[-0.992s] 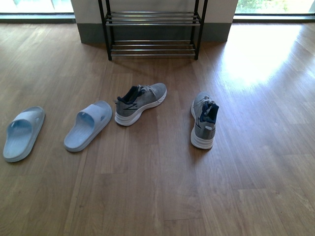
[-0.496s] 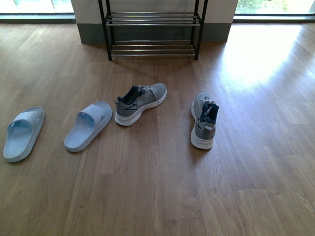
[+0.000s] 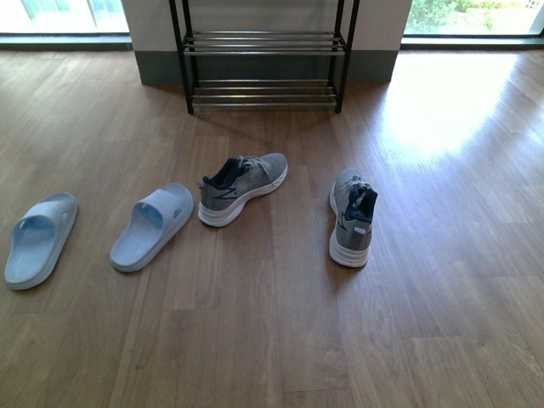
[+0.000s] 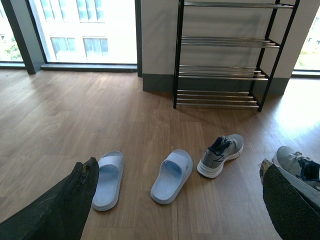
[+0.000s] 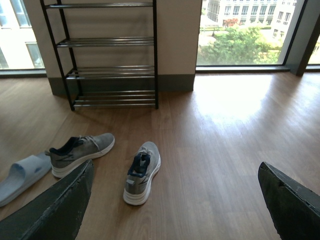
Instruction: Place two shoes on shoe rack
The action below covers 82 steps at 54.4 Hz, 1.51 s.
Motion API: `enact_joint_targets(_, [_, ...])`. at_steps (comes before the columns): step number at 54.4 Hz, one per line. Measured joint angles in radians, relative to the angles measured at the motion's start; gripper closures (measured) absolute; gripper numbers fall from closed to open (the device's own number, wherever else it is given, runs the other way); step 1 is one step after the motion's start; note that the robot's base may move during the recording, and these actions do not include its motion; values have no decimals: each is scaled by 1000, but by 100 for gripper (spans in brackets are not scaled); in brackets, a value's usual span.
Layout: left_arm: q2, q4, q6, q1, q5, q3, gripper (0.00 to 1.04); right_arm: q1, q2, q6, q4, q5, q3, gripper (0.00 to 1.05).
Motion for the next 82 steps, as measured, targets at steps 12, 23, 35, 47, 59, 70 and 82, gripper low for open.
enact_joint_targets(12, [0, 0, 0, 0, 0, 0, 9, 0, 0, 0, 0, 0, 0, 9])
enact_joint_targets(23, [0, 0, 0, 0, 0, 0, 9, 0, 0, 0, 0, 0, 0, 9])
enact_joint_targets(35, [0, 0, 0, 0, 0, 0, 9, 0, 0, 0, 0, 0, 0, 9])
enact_joint_targets(47, [0, 0, 0, 0, 0, 0, 9, 0, 0, 0, 0, 1, 0, 9])
enact_joint_targets(59, [0, 0, 0, 0, 0, 0, 9, 0, 0, 0, 0, 0, 0, 9])
enact_joint_targets(70, [0, 0, 0, 0, 1, 0, 9, 0, 1, 0, 0, 1, 0, 9])
enact_joint_targets(82, [0, 0, 0, 0, 0, 0, 9, 0, 1, 0, 0, 0, 0, 9])
